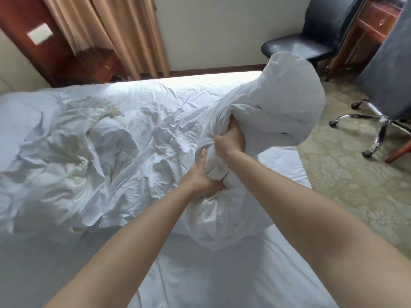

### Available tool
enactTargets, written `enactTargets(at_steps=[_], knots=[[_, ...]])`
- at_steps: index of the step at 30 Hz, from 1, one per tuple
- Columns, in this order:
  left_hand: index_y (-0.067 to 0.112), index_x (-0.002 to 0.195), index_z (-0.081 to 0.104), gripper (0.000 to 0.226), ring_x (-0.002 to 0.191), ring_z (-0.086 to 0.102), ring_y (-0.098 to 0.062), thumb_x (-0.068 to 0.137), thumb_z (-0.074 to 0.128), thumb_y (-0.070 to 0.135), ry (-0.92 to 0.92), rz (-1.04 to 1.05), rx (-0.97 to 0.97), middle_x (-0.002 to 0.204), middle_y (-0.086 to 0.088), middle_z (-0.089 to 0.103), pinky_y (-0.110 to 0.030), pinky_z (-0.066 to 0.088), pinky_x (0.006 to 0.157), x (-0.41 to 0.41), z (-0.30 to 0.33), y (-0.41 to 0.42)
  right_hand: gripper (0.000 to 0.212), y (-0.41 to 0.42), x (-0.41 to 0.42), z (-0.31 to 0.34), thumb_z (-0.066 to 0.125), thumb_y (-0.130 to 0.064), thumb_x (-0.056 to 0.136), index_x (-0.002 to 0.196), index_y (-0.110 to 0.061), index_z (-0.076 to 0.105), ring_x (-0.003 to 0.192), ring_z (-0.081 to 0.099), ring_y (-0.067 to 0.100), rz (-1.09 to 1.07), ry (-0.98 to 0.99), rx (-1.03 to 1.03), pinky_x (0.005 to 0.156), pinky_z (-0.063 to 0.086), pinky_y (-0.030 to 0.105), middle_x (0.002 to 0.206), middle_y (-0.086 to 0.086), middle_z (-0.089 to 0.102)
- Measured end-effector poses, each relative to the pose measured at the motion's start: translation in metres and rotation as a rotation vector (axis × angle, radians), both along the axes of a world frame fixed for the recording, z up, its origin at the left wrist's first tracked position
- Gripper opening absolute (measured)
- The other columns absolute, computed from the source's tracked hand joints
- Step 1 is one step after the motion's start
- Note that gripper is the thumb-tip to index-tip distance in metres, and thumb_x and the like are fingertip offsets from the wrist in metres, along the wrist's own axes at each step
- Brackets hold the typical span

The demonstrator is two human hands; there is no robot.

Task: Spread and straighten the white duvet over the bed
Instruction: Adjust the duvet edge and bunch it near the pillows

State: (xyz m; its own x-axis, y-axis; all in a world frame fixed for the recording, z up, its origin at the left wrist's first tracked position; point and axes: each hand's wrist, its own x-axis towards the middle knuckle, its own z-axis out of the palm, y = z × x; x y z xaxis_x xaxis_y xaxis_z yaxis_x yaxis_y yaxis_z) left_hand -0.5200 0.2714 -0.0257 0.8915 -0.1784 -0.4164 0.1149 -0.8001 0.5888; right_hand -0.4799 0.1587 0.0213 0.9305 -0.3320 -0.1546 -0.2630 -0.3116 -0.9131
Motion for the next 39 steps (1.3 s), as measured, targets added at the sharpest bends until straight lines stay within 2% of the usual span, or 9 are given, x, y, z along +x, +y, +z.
enactTargets(at_steps=[2, 7, 11, 14, 16, 19, 28, 33, 39], knots=[[0.041, 0.149, -0.007, 0.115, 0.113, 0.057, -0.029, 0.067, 0.073, 0.048, -0.071, 0.021, 0.012, 0.128, -0.005, 0.057, -0.039, 0.048, 0.091, -0.009, 0.014, 0.048, 0.065, 0.05, -0.007, 0.018, 0.048, -0.002, 0.084, 0.144, -0.025, 0.037, 0.122, 0.051, 0.024, 0.048, -0.046, -0.071, 0.094, 0.041, 0.024, 0.134, 0.001, 0.055], [0.044, 0.144, 0.022, 0.102, 0.113, 0.057, -0.02, 0.051, 0.063, 0.043, -0.091, 0.073, -0.176, 0.124, 0.006, 0.061, -0.039, 0.048, 0.096, -0.027, 0.048, 0.172, 0.042, 0.174, -0.012, 0.045, 0.05, -0.011, 0.086, 0.127, -0.016, 0.052, 0.109, 0.056, 0.029, 0.182, -0.179, -0.305, 0.074, 0.035, 0.024, 0.121, 0.006, 0.061], [0.037, 0.143, 0.033, 0.083, 0.106, 0.062, -0.016, 0.072, 0.076, 0.043, 0.148, 0.018, -0.25, 0.124, 0.002, 0.062, -0.029, 0.051, 0.089, -0.032, 0.054, 0.267, 0.052, 0.242, -0.012, 0.041, 0.051, -0.006, 0.08, 0.13, -0.018, 0.05, 0.112, 0.054, 0.029, 0.241, -0.168, -0.47, 0.078, 0.038, 0.029, 0.12, 0.007, 0.06], [0.021, 0.143, 0.04, 0.07, 0.118, 0.055, -0.02, 0.085, 0.061, 0.054, 0.15, 0.02, 0.039, 0.137, -0.003, 0.053, -0.029, 0.043, 0.095, -0.03, 0.041, 0.334, 0.053, 0.261, -0.012, 0.018, 0.051, -0.006, 0.081, 0.132, -0.02, 0.048, 0.111, 0.053, 0.032, 0.237, -0.091, -0.577, 0.081, 0.042, 0.033, 0.12, 0.011, 0.058], [0.017, 0.141, 0.041, 0.06, 0.128, 0.047, -0.022, 0.09, 0.059, 0.042, 0.064, 0.025, 0.248, 0.143, -0.006, 0.047, -0.031, 0.037, 0.102, -0.025, 0.026, 0.37, 0.051, 0.263, -0.008, -0.002, 0.051, -0.009, 0.082, 0.132, -0.021, 0.047, 0.112, 0.051, 0.033, 0.219, -0.002, -0.638, 0.083, 0.043, 0.035, 0.122, 0.013, 0.054], [0.013, 0.139, 0.044, 0.052, 0.13, 0.045, -0.024, 0.09, 0.056, 0.025, 0.056, 0.009, 0.328, 0.145, -0.009, 0.042, -0.031, 0.037, 0.103, -0.021, 0.005, 0.402, 0.05, 0.253, -0.003, -0.032, 0.051, -0.012, 0.086, 0.134, -0.022, 0.044, 0.115, 0.05, 0.034, 0.164, 0.152, -0.71, 0.087, 0.044, 0.04, 0.13, 0.013, 0.045], [0.026, 0.138, 0.045, 0.049, 0.129, 0.044, -0.021, 0.089, 0.049, 0.024, 0.06, -0.118, 0.387, 0.144, 0.0, 0.044, -0.032, 0.038, 0.101, 0.011, -0.046, 0.377, 0.047, 0.18, -0.007, -0.11, 0.05, -0.01, 0.092, 0.137, -0.005, 0.037, 0.107, 0.055, 0.043, -0.12, 0.387, -0.707, 0.086, 0.045, 0.046, 0.139, 0.021, 0.033], [0.024, 0.138, 0.045, 0.046, 0.13, 0.043, -0.017, 0.091, 0.049, 0.023, 0.091, -0.223, 0.393, 0.144, 0.002, 0.043, -0.032, 0.039, 0.099, 0.034, -0.054, 0.327, 0.047, 0.155, -0.007, -0.136, 0.054, -0.015, 0.093, 0.135, 0.002, 0.042, 0.118, 0.051, 0.039, -0.118, 0.526, -0.638, 0.091, 0.045, 0.043, 0.141, 0.024, 0.036], [0.025, 0.143, 0.037, 0.052, 0.127, 0.047, -0.02, 0.093, 0.048, 0.021, 0.111, -0.235, 0.328, 0.144, 0.0, 0.044, -0.033, 0.043, 0.097, 0.057, -0.055, 0.269, 0.039, 0.161, -0.008, -0.147, 0.046, -0.01, 0.096, 0.133, 0.003, 0.042, 0.118, 0.053, 0.036, -0.04, 0.479, -0.639, 0.091, 0.044, 0.038, 0.134, 0.02, 0.049]])
